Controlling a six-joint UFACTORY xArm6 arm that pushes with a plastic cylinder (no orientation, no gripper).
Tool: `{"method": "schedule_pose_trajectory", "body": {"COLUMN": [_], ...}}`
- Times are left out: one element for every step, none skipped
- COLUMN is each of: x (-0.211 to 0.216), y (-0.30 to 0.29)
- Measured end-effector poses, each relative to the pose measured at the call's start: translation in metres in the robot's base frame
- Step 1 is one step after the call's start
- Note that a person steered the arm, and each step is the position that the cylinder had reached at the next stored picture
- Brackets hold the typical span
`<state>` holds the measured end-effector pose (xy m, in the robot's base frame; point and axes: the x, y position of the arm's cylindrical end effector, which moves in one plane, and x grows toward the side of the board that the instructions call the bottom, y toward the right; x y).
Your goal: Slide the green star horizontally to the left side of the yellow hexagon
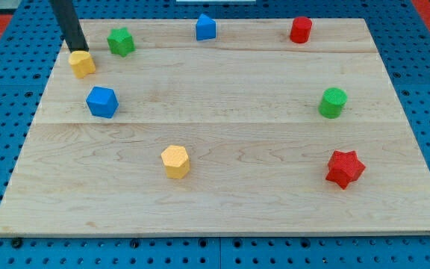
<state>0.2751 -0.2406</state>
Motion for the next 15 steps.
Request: {"method": "schedule_pose_trajectory", "body": {"x": [-0.020,-0.014,-0.029,-0.009,0.042,0.036,0.012,0.009,0.011,0.011,0.011,0.011,0.008,0.000,0.013], "y": [0.008,0.008,0.014,0.045,0.056,0.076,0.085,0.088,0.090,0.090,0.090,0.097,0.098,0.086,0.040]}}
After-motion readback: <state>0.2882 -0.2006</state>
